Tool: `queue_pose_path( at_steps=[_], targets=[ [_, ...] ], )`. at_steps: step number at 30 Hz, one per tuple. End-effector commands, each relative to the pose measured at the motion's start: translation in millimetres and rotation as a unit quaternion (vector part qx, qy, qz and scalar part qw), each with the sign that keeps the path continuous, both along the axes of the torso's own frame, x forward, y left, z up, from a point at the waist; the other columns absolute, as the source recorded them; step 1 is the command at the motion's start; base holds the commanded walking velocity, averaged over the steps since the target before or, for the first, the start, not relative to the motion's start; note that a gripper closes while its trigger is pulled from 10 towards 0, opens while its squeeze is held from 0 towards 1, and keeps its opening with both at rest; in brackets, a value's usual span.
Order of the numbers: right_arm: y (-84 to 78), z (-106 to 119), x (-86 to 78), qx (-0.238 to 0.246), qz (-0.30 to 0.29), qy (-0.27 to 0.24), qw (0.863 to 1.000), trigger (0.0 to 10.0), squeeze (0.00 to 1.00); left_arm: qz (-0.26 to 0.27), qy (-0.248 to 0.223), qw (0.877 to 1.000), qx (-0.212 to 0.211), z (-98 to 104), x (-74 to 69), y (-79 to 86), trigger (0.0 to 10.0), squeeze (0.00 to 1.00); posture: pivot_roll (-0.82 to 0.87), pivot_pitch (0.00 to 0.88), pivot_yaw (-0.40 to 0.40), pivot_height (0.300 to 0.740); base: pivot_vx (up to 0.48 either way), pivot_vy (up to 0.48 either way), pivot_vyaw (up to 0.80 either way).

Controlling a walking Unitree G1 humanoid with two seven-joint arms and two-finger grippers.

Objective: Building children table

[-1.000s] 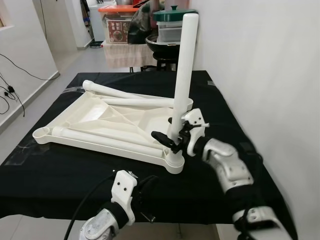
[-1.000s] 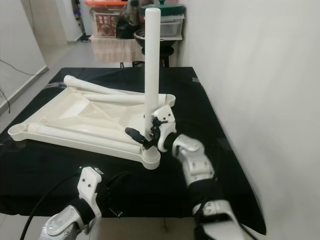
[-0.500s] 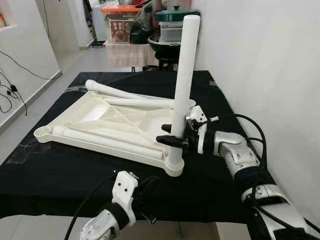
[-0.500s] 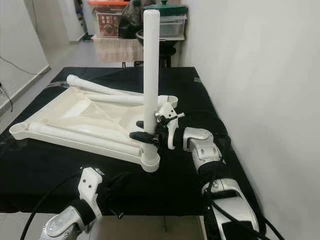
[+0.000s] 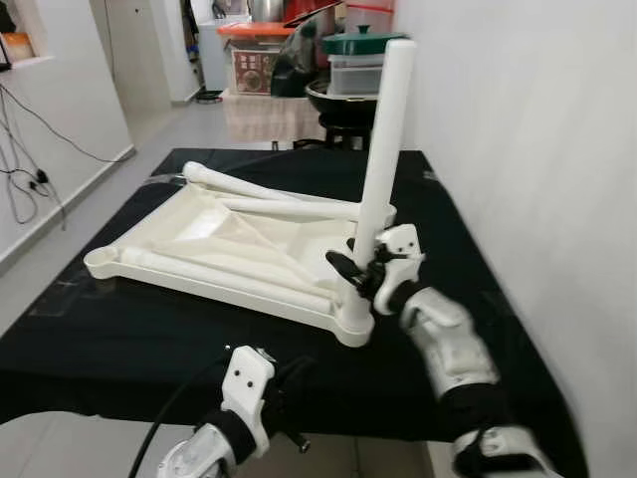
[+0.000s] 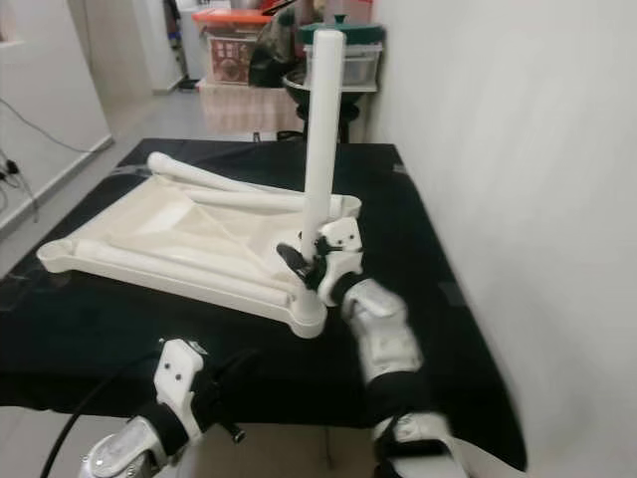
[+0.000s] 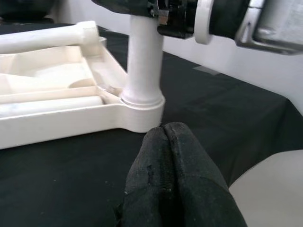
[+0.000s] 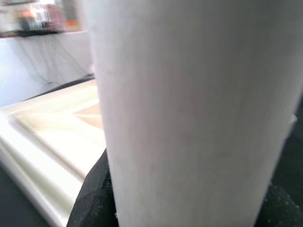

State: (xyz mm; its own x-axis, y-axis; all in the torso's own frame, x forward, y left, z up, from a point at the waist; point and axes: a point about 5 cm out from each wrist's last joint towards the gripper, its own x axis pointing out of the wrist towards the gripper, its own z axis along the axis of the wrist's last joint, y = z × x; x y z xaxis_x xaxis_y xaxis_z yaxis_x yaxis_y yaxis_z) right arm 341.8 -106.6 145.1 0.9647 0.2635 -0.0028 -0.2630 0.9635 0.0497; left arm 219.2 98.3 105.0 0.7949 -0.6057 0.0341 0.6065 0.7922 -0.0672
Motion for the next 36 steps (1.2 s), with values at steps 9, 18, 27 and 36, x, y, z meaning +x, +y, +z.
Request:
queue_pose_path(
  at_steps=[9,18,27,36],
  targets=[
    [6.9,-24.2,2.1,-0.004,-0.037,0.061,0.997,0.0,0.00,0.002,0.002,1.000,0.003,0.0,2.1,0.9,10.0,0.00,0.06,0.000,-0.022,0.740,0.000,0.000,0.00],
    [15.7,11.4,9.2,0.016,0.071,0.009,0.997,10.0,1.00,0.004,0.001,1.000,0.000,0.5,4.2,0.9,10.0,0.00,0.05,0.000,-0.016,0.740,0.000,0.000,0.00],
    [10.0,31.2,13.8,-0.100,0.337,-0.025,0.936,10.0,0.00,0.004,0.001,1.000,0.002,0.3,6.2,0.8,10.0,0.00,0.06,0.000,-0.016,0.740,0.000,0.000,0.00],
    [-2.6,35.4,24.7,-0.064,0.393,0.003,0.917,4.9,0.00,0.005,0.000,1.000,0.002,0.3,5.1,0.6,10.0,0.00,0.08,0.000,-0.023,0.740,0.000,0.000,0.00]
  ],
)
